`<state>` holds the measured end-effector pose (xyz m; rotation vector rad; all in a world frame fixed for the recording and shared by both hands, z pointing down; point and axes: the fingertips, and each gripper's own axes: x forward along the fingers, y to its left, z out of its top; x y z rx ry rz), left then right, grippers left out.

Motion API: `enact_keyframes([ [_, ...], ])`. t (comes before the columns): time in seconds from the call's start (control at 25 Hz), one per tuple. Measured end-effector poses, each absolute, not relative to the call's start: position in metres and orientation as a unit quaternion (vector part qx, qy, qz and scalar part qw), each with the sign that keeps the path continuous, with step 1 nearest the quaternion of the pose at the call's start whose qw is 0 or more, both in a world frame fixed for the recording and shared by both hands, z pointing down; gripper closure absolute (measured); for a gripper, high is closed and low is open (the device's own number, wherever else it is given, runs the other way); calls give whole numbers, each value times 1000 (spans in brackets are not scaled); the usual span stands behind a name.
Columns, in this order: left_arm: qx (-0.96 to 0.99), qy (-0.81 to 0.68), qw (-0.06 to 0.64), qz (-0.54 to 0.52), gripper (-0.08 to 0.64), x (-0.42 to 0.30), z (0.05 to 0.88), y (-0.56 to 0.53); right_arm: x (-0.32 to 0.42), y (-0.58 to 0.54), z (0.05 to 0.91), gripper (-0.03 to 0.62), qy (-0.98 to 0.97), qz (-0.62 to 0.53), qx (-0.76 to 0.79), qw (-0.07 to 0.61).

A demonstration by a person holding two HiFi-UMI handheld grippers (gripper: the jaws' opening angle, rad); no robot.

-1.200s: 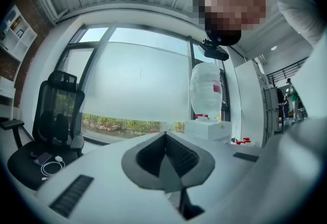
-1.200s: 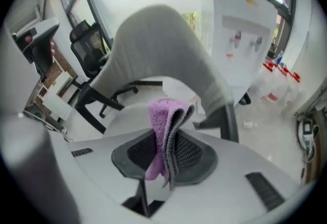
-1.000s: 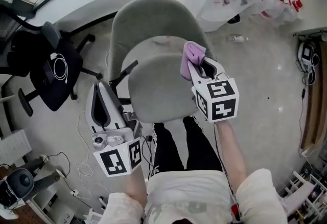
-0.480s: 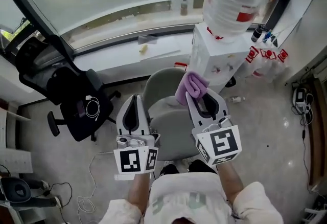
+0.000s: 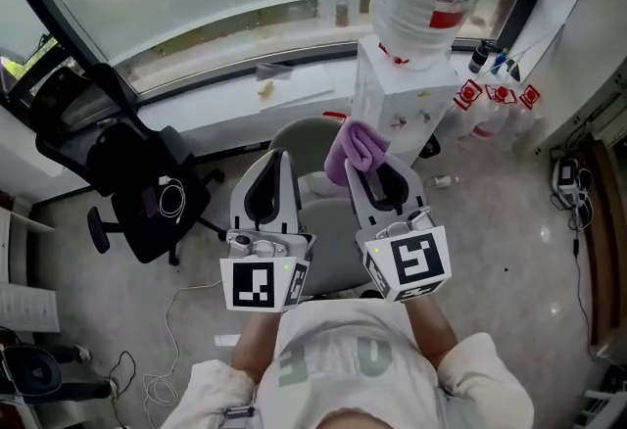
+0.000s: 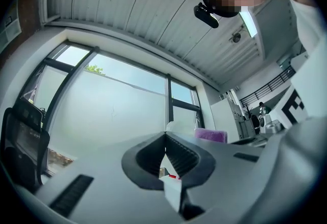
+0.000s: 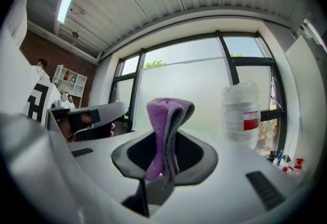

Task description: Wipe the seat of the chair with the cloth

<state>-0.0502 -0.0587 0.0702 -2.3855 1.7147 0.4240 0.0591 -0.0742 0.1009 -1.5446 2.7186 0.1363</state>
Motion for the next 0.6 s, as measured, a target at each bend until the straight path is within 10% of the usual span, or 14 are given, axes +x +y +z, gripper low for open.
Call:
enact_keyframes([
  [0.6,-811,556,109,146,548,-12,50,-73,99,-85,88,500,853,63,-517,2],
])
